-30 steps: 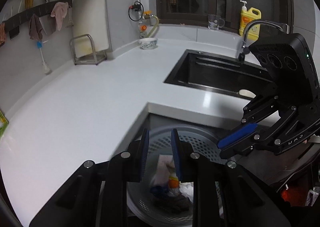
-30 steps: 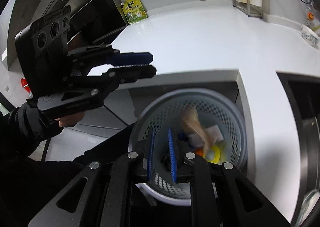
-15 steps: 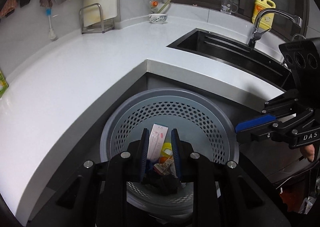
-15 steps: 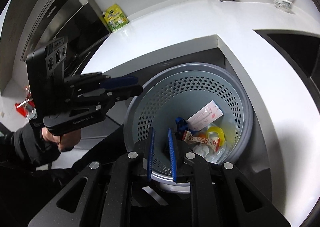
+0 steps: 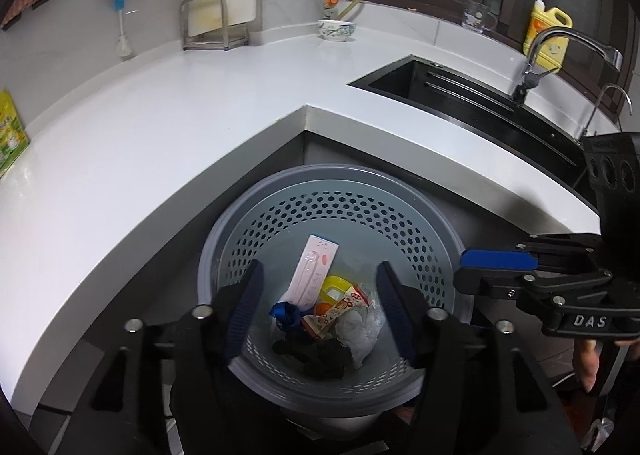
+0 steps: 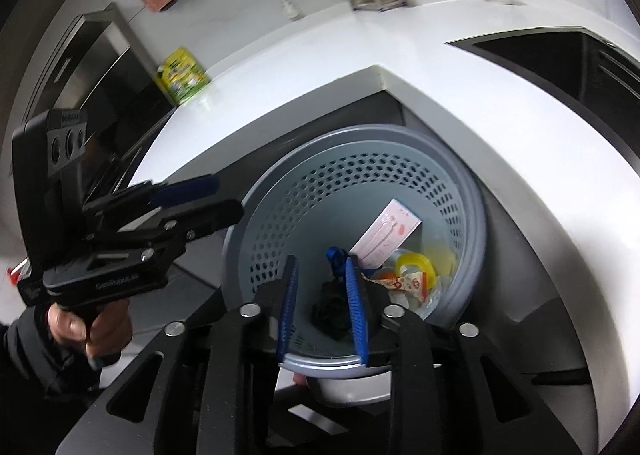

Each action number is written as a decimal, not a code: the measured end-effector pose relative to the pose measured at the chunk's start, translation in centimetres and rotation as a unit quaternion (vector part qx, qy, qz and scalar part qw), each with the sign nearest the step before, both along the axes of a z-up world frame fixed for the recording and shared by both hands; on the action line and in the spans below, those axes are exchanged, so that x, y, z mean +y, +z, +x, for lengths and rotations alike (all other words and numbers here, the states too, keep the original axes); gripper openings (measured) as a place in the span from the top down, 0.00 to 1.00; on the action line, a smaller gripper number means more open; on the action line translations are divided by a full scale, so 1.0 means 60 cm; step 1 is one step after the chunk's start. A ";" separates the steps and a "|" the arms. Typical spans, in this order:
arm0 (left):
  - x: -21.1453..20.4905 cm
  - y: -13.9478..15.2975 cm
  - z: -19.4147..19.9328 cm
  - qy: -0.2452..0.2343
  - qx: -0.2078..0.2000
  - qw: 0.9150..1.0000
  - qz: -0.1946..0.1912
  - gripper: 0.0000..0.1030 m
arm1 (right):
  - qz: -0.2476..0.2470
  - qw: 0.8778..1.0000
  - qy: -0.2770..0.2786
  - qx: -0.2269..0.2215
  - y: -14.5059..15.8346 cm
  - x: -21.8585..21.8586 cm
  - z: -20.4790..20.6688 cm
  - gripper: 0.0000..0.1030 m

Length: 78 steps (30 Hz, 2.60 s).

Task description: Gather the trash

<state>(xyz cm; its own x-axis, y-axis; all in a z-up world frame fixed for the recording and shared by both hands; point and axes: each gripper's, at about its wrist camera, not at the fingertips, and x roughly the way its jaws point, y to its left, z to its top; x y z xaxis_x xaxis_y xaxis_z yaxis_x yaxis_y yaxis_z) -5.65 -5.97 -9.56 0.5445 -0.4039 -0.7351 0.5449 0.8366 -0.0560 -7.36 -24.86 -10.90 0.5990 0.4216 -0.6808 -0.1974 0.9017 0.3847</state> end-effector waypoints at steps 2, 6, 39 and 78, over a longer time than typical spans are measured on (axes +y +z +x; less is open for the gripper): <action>0.002 0.004 -0.001 0.016 -0.002 1.000 0.005 0.40 | -0.011 1.000 -0.021 -0.011 0.004 0.002 -0.006 0.58; 0.008 0.019 -0.005 0.048 -0.010 0.999 0.014 0.32 | -0.020 0.999 -0.043 -0.023 0.009 0.010 -0.019 0.53; 0.051 0.076 -0.016 0.180 -0.035 0.983 0.033 0.06 | -0.040 0.985 -0.167 -0.021 0.048 0.008 -0.049 0.30; 0.040 0.061 -0.026 0.190 -0.037 0.980 0.047 0.06 | -0.034 0.985 -0.167 -0.019 0.041 0.013 -0.061 0.29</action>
<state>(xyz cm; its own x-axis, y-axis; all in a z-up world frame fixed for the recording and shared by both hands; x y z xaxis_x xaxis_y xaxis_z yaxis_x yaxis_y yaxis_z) -7.21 -3.59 -5.88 0.6959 -0.0949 -0.7118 0.1931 0.9794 0.0583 -11.04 -24.09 -8.47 0.7219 0.1522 -0.6750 0.1006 0.9420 0.3200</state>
